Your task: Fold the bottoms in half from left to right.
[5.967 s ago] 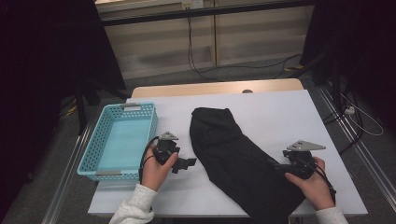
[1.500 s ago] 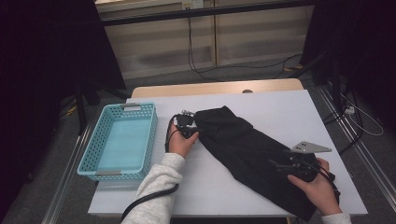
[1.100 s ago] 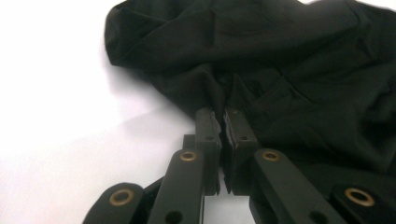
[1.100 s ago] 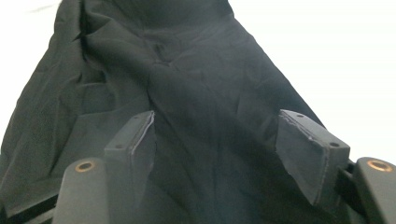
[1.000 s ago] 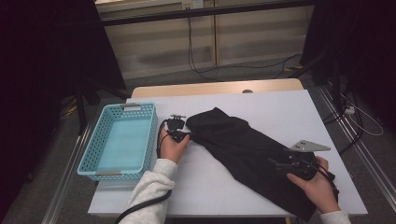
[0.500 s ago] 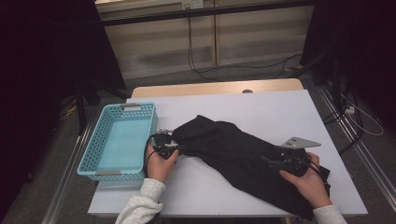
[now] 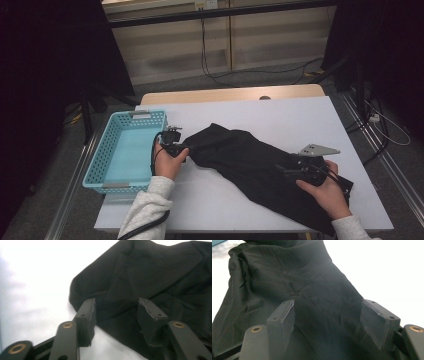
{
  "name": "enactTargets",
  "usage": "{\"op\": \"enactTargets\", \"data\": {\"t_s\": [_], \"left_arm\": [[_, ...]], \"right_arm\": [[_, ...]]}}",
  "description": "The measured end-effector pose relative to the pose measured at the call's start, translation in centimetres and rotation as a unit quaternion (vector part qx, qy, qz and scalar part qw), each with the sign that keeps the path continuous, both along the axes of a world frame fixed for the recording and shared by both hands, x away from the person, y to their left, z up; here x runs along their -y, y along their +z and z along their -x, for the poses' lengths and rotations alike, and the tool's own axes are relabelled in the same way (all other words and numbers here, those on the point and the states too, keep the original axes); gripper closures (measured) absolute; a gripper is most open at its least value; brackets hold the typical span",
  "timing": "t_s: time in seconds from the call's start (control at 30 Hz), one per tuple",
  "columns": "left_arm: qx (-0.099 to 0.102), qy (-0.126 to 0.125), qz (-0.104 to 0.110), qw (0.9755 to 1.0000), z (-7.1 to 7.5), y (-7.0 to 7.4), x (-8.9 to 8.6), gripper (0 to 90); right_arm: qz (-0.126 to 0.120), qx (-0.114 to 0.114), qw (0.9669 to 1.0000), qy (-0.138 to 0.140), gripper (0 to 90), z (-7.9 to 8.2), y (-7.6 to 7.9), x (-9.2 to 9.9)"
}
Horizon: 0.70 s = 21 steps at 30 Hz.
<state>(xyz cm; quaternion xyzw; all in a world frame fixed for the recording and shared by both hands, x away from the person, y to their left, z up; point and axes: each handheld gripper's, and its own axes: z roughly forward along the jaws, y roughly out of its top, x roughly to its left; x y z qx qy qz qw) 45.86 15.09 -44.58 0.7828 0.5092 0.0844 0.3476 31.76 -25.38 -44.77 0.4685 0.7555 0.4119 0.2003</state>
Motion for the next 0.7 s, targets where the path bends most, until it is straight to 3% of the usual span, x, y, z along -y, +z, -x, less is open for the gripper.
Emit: {"op": "enactTargets", "data": {"t_s": [0.27,0.47,0.7], "left_arm": [[0.005,0.000,0.000,1.0000,-2.1,1.1,0.0,55.4],[0.009,-0.011,0.000,0.9999,-1.7,1.2,0.1,52.9],[-0.001,-0.022,-0.013,0.9997,-1.5,-0.2,0.4,53.8]], "right_arm": [[-0.001,0.000,1.0000,-0.006,28.4,0.3,0.0,0.7],[-0.001,-0.001,1.0000,-0.009,28.2,0.5,-0.1,1.0],[-0.001,0.000,1.0000,-0.006,28.1,0.6,0.1,0.7]]}}
